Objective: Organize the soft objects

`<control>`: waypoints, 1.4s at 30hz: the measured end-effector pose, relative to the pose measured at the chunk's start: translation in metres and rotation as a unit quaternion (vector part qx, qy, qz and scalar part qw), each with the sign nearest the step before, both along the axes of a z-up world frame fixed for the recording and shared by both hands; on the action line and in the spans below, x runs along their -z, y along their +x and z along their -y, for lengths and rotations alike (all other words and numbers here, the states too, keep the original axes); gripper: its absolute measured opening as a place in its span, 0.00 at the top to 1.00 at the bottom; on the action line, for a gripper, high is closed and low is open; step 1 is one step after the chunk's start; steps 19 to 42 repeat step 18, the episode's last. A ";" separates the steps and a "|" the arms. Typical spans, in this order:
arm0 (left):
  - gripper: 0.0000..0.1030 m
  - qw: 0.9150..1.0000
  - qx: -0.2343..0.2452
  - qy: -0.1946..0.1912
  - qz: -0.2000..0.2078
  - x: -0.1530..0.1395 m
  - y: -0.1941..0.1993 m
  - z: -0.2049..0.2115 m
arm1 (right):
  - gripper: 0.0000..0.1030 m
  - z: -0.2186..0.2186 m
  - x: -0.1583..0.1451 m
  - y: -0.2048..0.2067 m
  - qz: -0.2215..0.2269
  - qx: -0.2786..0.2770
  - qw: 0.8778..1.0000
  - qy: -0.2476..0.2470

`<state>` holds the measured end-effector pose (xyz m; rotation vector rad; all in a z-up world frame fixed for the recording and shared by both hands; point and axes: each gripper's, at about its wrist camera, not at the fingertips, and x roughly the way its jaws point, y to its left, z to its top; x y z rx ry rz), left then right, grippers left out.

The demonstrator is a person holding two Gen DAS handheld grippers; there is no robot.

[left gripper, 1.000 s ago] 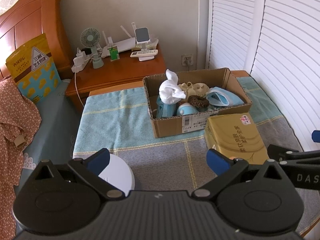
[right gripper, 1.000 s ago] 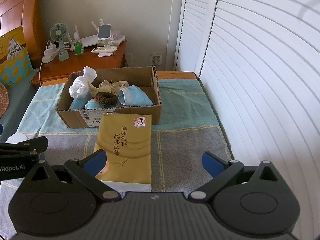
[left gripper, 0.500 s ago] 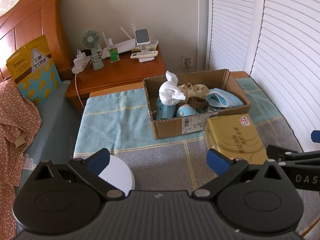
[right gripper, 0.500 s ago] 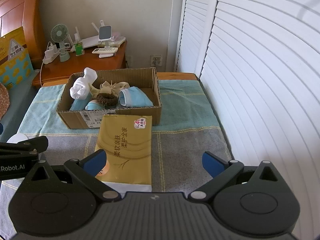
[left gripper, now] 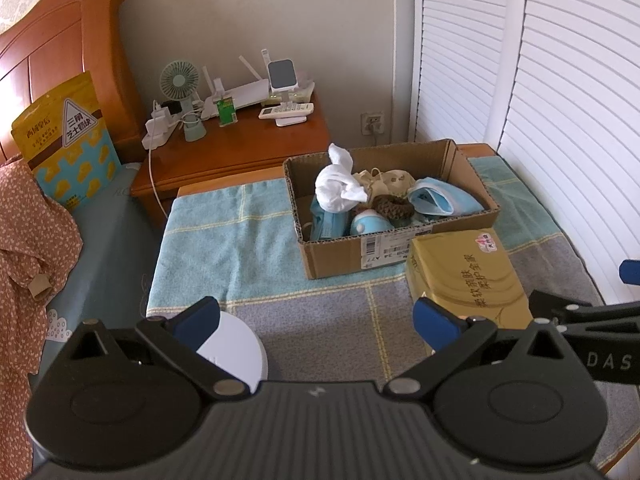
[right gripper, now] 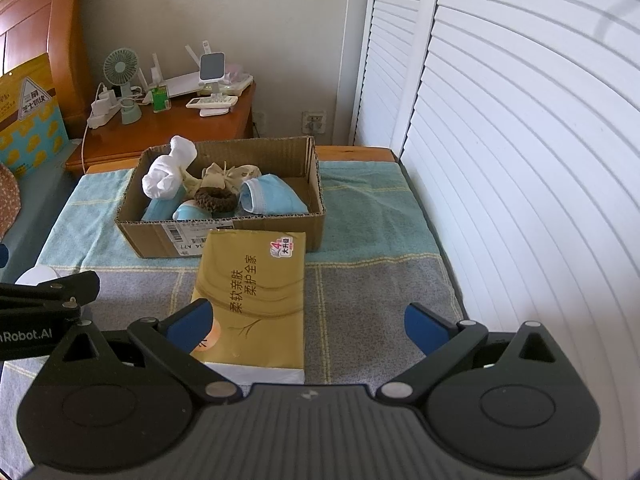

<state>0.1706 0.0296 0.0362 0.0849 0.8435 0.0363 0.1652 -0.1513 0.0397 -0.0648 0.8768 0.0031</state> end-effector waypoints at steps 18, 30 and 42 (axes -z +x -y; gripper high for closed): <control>0.01 1.000 0.001 0.000 0.001 -0.001 -0.001 0.001 | 0.00 0.002 -0.002 -0.002 0.005 0.000 1.000 0.003; 0.01 1.000 0.001 0.000 0.001 -0.001 -0.001 0.001 | 0.00 0.002 -0.002 -0.002 0.005 0.000 1.000 0.003; 0.01 1.000 0.001 0.000 0.001 -0.001 -0.001 0.001 | 0.00 0.002 -0.002 -0.002 0.005 0.000 1.000 0.003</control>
